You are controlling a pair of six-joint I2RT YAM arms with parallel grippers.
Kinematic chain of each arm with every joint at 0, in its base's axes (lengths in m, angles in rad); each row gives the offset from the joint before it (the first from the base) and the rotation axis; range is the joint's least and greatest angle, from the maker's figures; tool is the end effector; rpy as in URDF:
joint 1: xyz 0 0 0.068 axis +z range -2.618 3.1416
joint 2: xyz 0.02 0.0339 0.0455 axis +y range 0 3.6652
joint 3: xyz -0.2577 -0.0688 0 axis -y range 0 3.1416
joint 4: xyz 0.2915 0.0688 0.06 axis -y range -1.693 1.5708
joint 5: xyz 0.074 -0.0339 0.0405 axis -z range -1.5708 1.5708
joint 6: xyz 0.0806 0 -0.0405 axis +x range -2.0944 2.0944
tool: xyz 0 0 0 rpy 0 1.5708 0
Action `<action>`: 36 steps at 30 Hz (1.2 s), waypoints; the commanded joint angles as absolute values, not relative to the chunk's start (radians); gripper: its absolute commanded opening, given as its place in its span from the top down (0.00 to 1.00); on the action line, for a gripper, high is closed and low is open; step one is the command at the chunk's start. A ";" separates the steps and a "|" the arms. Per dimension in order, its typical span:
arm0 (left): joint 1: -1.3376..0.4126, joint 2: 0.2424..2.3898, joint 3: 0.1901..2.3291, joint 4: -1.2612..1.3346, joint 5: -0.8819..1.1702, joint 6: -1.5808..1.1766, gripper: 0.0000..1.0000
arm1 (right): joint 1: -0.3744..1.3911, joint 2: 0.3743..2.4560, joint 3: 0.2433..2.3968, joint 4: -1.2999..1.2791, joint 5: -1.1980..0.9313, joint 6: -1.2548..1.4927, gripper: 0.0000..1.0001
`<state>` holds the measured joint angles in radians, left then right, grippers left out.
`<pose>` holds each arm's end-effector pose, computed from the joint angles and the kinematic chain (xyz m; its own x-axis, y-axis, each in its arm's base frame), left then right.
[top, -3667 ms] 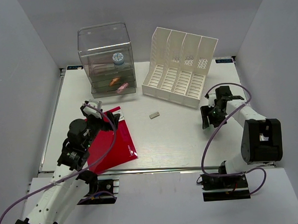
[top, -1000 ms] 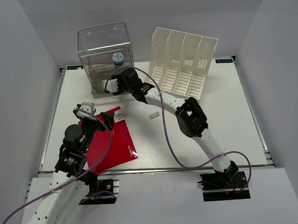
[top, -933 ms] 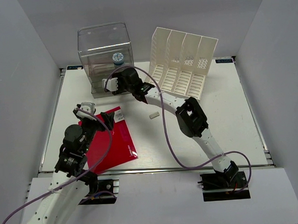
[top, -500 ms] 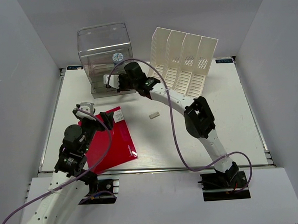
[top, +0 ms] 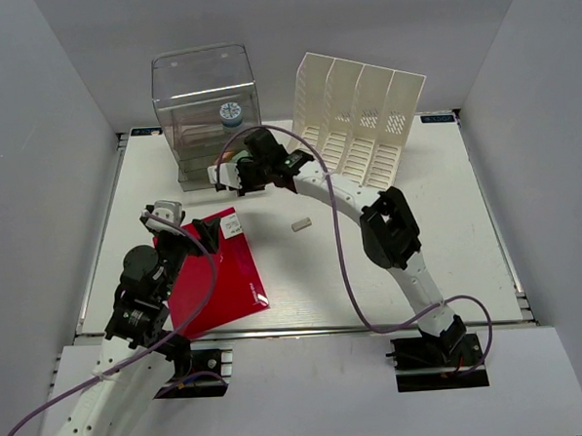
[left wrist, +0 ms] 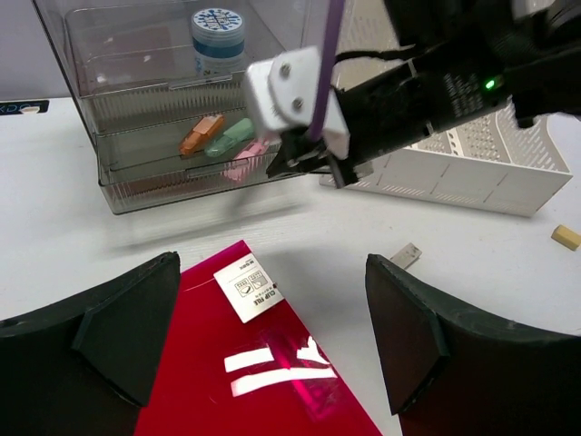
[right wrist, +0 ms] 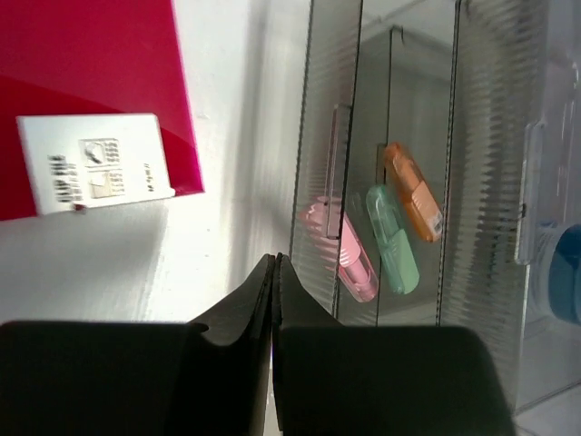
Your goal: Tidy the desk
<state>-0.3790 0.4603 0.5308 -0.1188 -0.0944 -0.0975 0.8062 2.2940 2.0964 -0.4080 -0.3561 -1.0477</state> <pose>0.2162 -0.0779 0.3009 -0.0720 -0.0756 -0.9945 0.2752 0.9569 -0.0927 0.4028 0.4605 0.2232 0.5610 -0.5881 -0.5826 -0.7784 -0.1351 -0.6131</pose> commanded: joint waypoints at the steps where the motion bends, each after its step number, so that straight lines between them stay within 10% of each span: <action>1: -0.374 0.446 0.520 -0.103 -0.104 -0.103 0.08 | 0.813 2.341 2.083 -0.298 -0.223 -1.055 1.00; 36: -0.374 0.440 0.517 -0.106 -0.121 -0.106 0.08 | 0.839 2.681 2.214 0.388 0.226 -1.316 1.00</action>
<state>-0.3790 0.4477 0.5297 -0.1188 -0.1074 -0.0982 0.8452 2.6896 2.1696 0.2722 0.2050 -1.2758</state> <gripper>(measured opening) 0.920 0.020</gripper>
